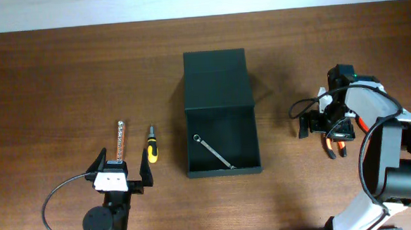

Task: Pack container
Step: 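Lower the right gripper and close it on the pliers' jaws, then lift the pliers and carry them over the black box, then lower the pliers into the box beside the wrench and open the right gripper, then raise the right gripper and move it over the red-handled cutters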

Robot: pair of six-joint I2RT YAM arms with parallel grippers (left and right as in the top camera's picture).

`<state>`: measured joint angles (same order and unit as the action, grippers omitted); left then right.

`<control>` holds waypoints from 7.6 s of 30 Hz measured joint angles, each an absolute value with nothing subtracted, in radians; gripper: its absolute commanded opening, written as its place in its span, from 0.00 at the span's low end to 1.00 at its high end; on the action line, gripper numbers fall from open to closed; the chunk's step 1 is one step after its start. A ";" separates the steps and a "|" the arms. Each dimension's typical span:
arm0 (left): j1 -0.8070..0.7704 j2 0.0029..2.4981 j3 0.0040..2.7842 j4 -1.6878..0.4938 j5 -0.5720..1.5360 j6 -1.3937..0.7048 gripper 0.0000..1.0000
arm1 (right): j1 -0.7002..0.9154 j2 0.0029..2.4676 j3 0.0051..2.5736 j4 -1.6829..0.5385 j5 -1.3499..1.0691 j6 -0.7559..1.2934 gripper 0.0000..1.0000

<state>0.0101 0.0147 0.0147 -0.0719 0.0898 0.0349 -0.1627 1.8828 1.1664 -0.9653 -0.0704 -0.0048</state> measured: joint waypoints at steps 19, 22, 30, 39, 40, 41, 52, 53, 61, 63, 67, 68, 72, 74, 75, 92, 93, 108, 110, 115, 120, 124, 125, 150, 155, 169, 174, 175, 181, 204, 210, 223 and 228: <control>0.010 0.015 0.015 -0.072 0.090 0.035 0.99 | -0.162 1.867 1.112 -0.945 -0.054 -0.004 0.98; 0.010 0.015 0.015 -0.072 0.090 0.035 0.99 | -0.162 1.867 1.111 -0.942 -0.051 -0.003 0.99; 0.010 0.015 0.015 -0.072 0.090 0.035 0.99 | -0.161 1.863 1.107 -0.908 -0.034 0.001 0.99; 0.010 0.015 0.015 -0.072 0.090 0.035 0.99 | -0.161 1.863 1.107 -0.874 -0.015 0.000 1.00; 0.010 0.015 0.015 -0.072 0.090 0.035 0.99 | -0.161 1.863 1.107 -0.873 -0.015 0.000 0.97; 0.010 0.015 0.015 -0.072 0.090 0.035 0.99 | -0.161 1.863 1.107 -0.873 -0.014 -0.001 0.94; 0.010 0.015 0.015 -0.072 0.090 0.035 0.99 | -0.161 1.863 1.107 -0.870 -0.012 -0.005 0.62; 0.010 0.015 0.015 -0.072 0.090 0.035 0.99 | -0.161 1.863 1.107 -0.869 -0.012 -0.006 0.59; 0.010 0.015 0.015 -0.072 0.090 0.035 0.99 | -0.161 1.863 1.107 -0.870 -0.015 -0.007 0.39; 0.010 0.015 0.015 -0.072 0.090 0.035 0.99 | -0.161 1.863 1.107 -0.870 -0.016 -0.005 0.36; 0.010 0.015 0.015 -0.072 0.090 0.035 0.99 | -0.161 1.863 1.107 -0.870 -0.017 -0.008 0.31; 0.010 0.015 0.015 -0.072 0.090 0.035 0.99 | -0.161 1.863 1.107 -0.870 -0.017 -0.008 0.29; 0.010 0.015 0.015 -0.072 0.090 0.035 0.99 | -0.161 1.863 1.107 -0.870 -0.017 -0.007 0.29; 0.010 0.015 0.015 -0.072 0.090 0.035 0.99 | -0.161 1.863 1.107 -0.870 -0.017 -0.008 0.26; 0.010 0.015 0.015 -0.072 0.090 0.035 0.99 | -0.161 1.863 1.107 -0.870 -0.017 -0.007 0.24; 0.010 0.015 0.015 -0.072 0.090 0.035 0.99 | -0.161 1.863 1.108 -0.867 -0.027 -0.009 0.09; 0.010 0.015 0.015 -0.072 0.090 0.035 0.99 | -0.161 1.863 1.109 -0.869 -0.027 -0.008 0.09; 0.010 0.015 0.015 -0.072 0.090 0.035 0.99 | -0.133 1.903 1.622 -1.168 -0.066 -0.002 0.04; 0.010 0.015 0.015 -0.072 0.090 0.035 0.99 | -0.105 1.903 1.716 -1.222 -0.066 -0.002 0.04; 0.010 0.015 0.015 -0.072 0.090 0.035 0.99 | 0.059 1.903 1.918 -1.352 -0.065 -0.009 0.04; 0.010 0.015 0.015 -0.072 0.090 0.035 0.99 | 0.286 1.903 1.950 -1.395 -0.068 -0.043 0.04; 0.010 0.015 0.015 -0.072 0.090 0.035 0.99 | 0.457 1.903 1.950 -1.396 -0.069 -0.060 0.04; 0.010 0.015 0.015 -0.072 0.090 0.035 0.99 | 0.489 1.903 1.950 -1.396 -0.065 -0.062 0.04; 0.010 0.015 0.015 -0.072 0.090 0.035 0.99 | 0.617 1.915 1.637 -1.219 -0.085 -0.068 0.04; 0.010 0.015 0.015 -0.072 0.090 0.035 0.99 | 0.617 1.915 1.588 -1.179 -0.113 -0.068 0.04; 0.010 0.015 0.015 -0.072 0.090 0.035 0.99 | 0.617 1.916 1.414 -1.055 -0.134 -0.072 0.04; 0.010 0.015 0.015 -0.072 0.090 0.035 0.99 | 0.617 1.916 1.401 -1.029 -0.134 -0.075 0.04; 0.010 0.015 0.015 -0.072 0.090 0.035 0.99 | 0.617 1.916 1.401 -1.022 -0.134 -0.075 0.04; 0.010 0.015 0.015 -0.072 0.090 0.035 0.99 | 0.617 1.916 1.401 -0.999 -0.134 -0.075 0.04; 0.010 0.015 0.015 -0.072 0.090 0.035 0.99 | 0.617 1.957 1.400 -0.966 -0.134 -0.076 0.05; 0.010 0.015 0.015 -0.072 0.090 0.035 0.99 | 0.617 1.957 1.400 -0.964 -0.138 -0.077 0.18; 0.010 0.015 0.015 -0.072 0.090 0.035 0.99 | 0.617 1.957 1.400 -0.965 -0.141 -0.080 0.33; 0.010 0.015 0.015 -0.072 0.090 0.035 0.99 | 0.617 1.957 1.443 -1.013 -0.140 -0.076 0.49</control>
<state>0.0101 0.0147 0.0147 -0.0719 0.0898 0.0349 0.6170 1.9572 1.4433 -1.0130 -0.1398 -0.0761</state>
